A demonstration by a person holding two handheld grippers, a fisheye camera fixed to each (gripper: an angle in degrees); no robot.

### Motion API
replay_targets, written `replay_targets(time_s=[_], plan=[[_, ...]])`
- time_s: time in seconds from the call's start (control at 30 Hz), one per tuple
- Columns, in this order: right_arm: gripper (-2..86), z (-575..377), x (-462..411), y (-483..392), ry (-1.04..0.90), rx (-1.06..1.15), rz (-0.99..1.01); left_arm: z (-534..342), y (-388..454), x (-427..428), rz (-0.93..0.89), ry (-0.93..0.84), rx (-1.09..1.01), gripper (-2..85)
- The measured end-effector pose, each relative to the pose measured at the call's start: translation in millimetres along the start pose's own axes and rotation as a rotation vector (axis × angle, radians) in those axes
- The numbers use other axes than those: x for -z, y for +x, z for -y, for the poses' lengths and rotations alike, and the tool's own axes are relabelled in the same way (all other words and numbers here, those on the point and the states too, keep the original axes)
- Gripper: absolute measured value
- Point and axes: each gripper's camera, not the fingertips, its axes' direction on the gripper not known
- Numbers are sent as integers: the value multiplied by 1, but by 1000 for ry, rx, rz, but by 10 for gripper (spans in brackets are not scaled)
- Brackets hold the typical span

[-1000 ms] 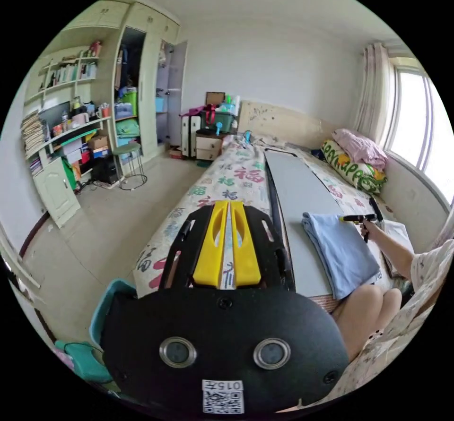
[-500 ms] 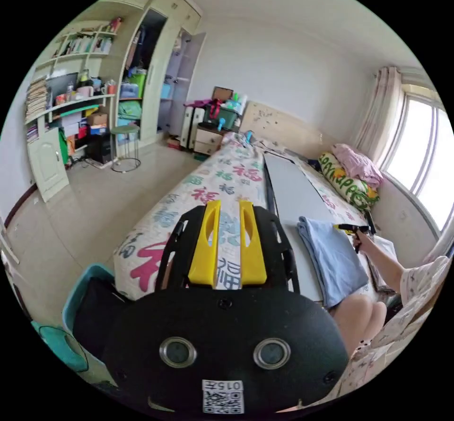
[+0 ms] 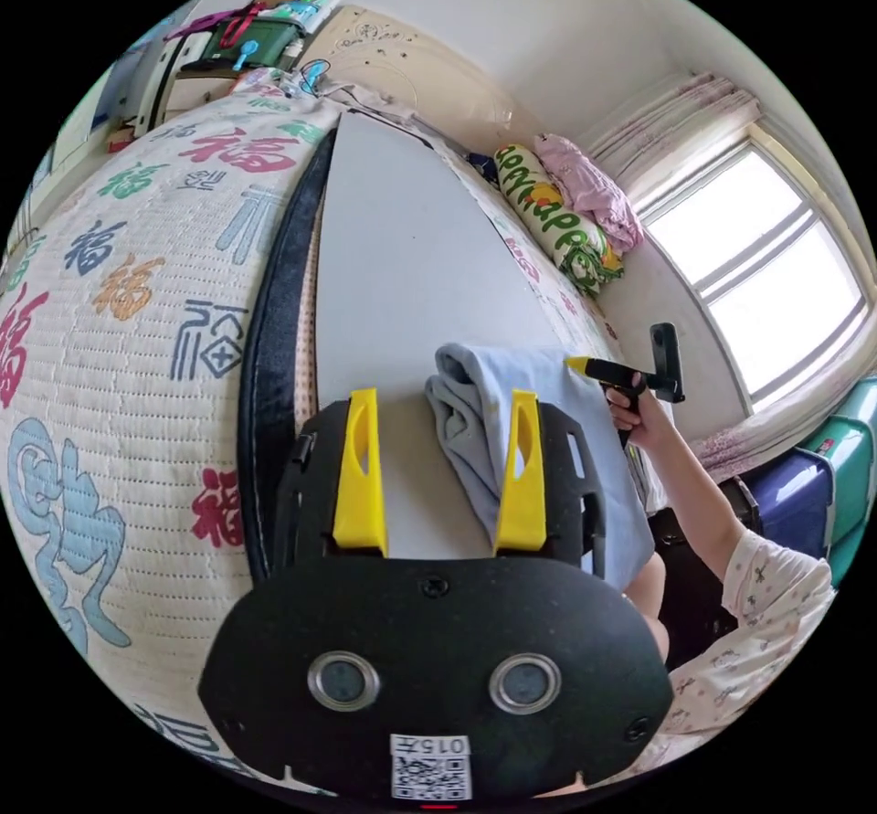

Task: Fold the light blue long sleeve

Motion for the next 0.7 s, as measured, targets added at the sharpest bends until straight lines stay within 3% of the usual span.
replay_targets(time_s=[0.27, 0.47, 0.6, 0.7], plan=[[136, -7, -7, -15, -39, 9, 18, 34, 24, -86, 81, 18, -39, 153], [87, -33, 2, -31, 10, -2, 72, 69, 32, -127, -61, -39, 31, 96], [81, -76, 39, -53, 146, 6, 166, 80, 55, -106, -171, 45, 41, 78], [80, -120, 80, -86, 254, 84, 193, 90, 129, -50, -200, 156, -102, 73]])
